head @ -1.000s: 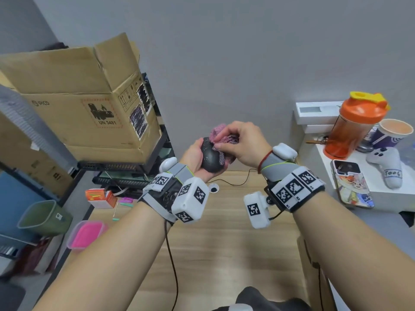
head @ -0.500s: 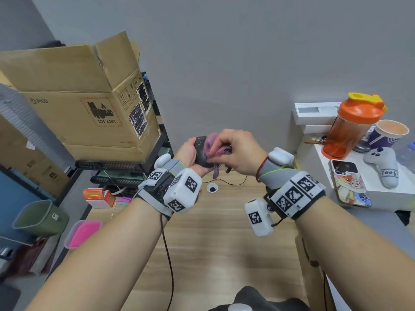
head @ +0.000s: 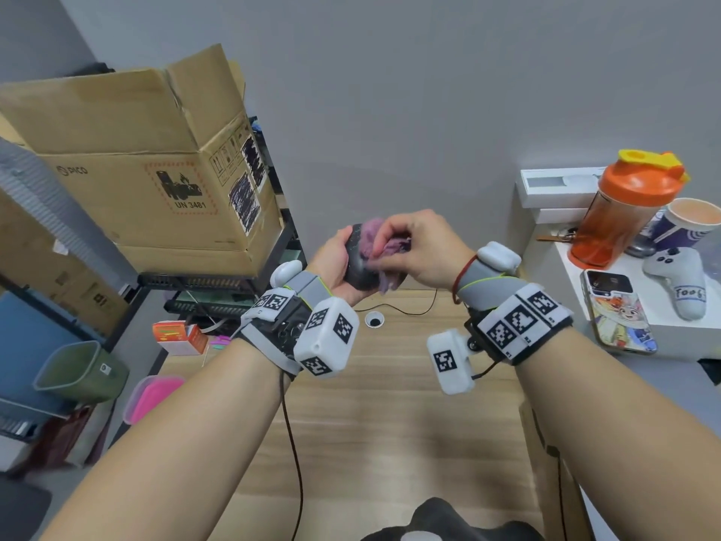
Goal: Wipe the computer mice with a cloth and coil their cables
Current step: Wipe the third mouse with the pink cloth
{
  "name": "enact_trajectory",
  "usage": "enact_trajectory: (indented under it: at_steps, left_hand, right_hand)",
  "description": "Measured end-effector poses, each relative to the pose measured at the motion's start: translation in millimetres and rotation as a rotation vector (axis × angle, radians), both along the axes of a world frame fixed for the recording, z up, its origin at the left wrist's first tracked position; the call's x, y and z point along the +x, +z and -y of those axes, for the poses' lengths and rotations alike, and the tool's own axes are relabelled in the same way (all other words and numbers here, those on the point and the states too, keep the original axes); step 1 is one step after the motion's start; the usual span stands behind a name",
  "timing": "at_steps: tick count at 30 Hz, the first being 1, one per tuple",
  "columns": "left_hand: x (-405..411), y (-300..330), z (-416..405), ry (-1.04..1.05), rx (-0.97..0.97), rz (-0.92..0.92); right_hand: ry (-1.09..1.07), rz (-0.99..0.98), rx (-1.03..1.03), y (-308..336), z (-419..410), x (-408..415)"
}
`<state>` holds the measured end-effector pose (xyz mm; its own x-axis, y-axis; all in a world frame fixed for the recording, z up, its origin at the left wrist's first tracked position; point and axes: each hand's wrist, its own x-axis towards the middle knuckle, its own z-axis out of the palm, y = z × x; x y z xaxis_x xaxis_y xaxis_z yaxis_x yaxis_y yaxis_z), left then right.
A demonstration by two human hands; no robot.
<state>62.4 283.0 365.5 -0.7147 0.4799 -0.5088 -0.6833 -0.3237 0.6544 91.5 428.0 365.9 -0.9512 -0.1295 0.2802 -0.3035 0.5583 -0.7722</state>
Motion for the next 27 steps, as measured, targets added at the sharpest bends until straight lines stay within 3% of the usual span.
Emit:
enact_trajectory:
  at_steps: [6,10,13,20,24,27]
  left_hand:
    - [5,-5,-1,-0.121,-0.103,-0.008]
    - [-3,-5,-5,-0.080,-0.093,-0.029]
    - [-8,-7,-3,-0.072,-0.070,-0.042]
    - [-4,-5,-7,-0.137,-0.126,-0.054]
    - [-8,-5,-7,-0.080,-0.089,-0.071]
    - [-11,-4,-4,-0.049,-0.048,-0.075]
  right_hand:
    - [-0.274,0.034,-0.114,-4,-23,-12]
    - [-0.166,0.034,-0.141,-6,-11,-6]
    - [-0.061,0.034,-0.034,-6,-2,-2]
    - [-0.340,0.047,-0.123,-5,-25,-13]
    - [-0.208,0.019,-0.113,-4,-8,-4]
    - [-0.108,-0.005,0.023,-2,3,-1]
